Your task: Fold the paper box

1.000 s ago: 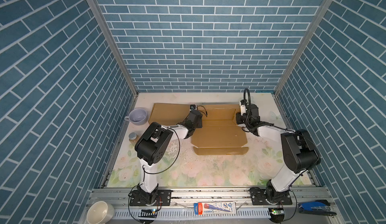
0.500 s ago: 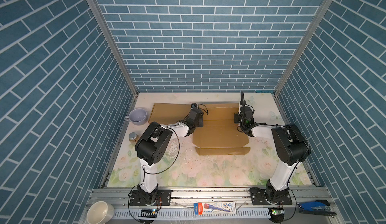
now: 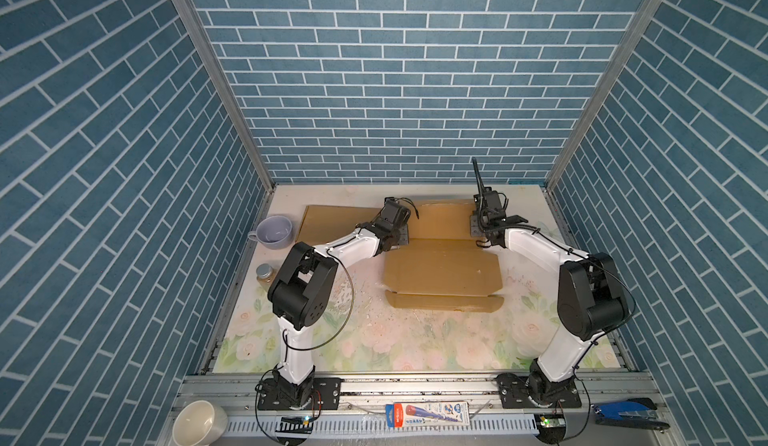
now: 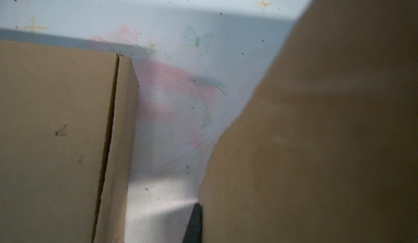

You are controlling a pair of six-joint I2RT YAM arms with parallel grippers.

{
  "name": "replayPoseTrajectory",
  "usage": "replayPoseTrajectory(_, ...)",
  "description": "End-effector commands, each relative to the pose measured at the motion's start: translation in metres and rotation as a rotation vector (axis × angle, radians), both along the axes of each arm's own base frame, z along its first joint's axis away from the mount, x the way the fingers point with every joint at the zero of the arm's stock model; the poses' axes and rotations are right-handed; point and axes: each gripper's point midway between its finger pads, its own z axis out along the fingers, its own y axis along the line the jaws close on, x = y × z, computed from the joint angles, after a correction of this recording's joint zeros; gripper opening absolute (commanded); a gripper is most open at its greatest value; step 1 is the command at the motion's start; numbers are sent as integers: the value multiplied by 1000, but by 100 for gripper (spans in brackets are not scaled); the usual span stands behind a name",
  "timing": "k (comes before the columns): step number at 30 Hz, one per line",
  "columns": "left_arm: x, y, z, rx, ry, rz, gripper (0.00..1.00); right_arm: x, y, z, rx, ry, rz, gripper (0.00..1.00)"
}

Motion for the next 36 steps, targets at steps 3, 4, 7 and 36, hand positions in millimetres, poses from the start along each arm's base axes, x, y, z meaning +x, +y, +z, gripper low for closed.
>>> replayPoseTrajectory(3, -20, 19, -2, 140, 125, -50, 0, -80, -12, -13, -3, 447, -29, 0)
replayPoseTrajectory(4, -22, 20, -4, 153, 145, -57, 0, -88, -9, -17, 19, 494, -36, 0)
replayPoseTrajectory(7, -28, 20, -11, 191, 214, -91, 0, -109, -1, -35, 92, 596, -67, 0)
replayPoseTrajectory(36, -43, 38, -55, 426, 560, -271, 6, -74, 26, 20, 63, 500, 315, 58)
